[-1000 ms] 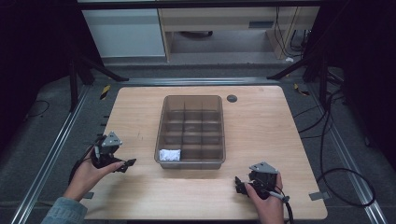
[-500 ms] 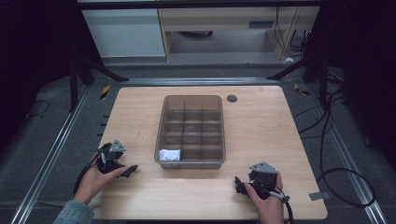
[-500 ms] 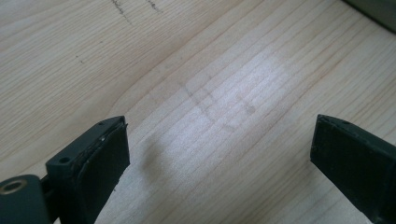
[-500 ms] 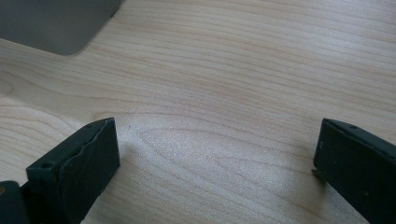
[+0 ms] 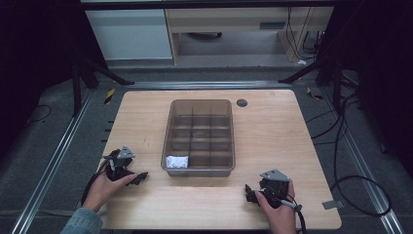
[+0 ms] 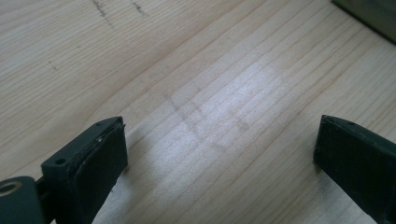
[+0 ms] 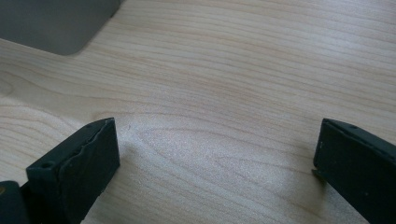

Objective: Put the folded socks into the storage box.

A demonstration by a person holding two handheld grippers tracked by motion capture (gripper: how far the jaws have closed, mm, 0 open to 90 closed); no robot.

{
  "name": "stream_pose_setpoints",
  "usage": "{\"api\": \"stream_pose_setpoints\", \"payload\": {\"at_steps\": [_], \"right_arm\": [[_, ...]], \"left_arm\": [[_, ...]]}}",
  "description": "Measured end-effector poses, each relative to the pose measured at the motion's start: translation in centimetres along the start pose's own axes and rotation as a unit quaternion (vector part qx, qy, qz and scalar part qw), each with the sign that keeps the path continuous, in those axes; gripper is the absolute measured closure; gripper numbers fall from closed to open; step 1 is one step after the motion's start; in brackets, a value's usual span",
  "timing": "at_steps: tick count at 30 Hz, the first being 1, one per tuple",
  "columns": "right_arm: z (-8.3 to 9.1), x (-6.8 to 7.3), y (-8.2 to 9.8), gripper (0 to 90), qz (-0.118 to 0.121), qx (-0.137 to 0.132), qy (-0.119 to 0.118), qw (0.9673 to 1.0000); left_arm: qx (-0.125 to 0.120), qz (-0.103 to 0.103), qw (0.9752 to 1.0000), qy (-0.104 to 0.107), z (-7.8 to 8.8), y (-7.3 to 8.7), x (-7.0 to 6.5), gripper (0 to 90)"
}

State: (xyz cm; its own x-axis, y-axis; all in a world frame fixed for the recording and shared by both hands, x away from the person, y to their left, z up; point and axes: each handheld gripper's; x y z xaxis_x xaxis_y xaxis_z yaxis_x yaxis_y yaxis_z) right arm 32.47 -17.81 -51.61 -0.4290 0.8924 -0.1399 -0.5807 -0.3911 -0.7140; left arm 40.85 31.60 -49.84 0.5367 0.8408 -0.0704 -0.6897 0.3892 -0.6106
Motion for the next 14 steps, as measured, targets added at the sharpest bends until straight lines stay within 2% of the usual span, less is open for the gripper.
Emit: {"api": "stream_pose_setpoints", "payload": {"at_steps": [4,9,13,14], "right_arm": [[0.0,0.0,0.0,0.5,0.0,0.0,0.0,1.0],[0.0,0.0,0.0,0.6,0.0,0.0,0.0,1.0],[0.0,-0.01,-0.01,0.5,0.0,0.0,0.0,1.0],[-0.01,-0.02,-0.01,0.5,0.001,0.0,0.0,1.0]], "left_arm": [[-0.006,0.008,0.9999,0.008,-0.18,0.16,0.16,0.5],[-0.012,0.006,0.9998,0.013,-0.33,0.19,0.2,0.0],[-0.034,0.007,0.9993,0.018,-0.6,0.36,0.29,0.0],[-0.052,0.011,0.9984,0.018,-0.76,0.61,0.34,0.0]]}}
Point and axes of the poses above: each handheld gripper's, and its own axes: z roughly backward along the jaws, y roughly out of its underside, x roughly to its left, and after that the axes turned 11 degrees about z, right-handed
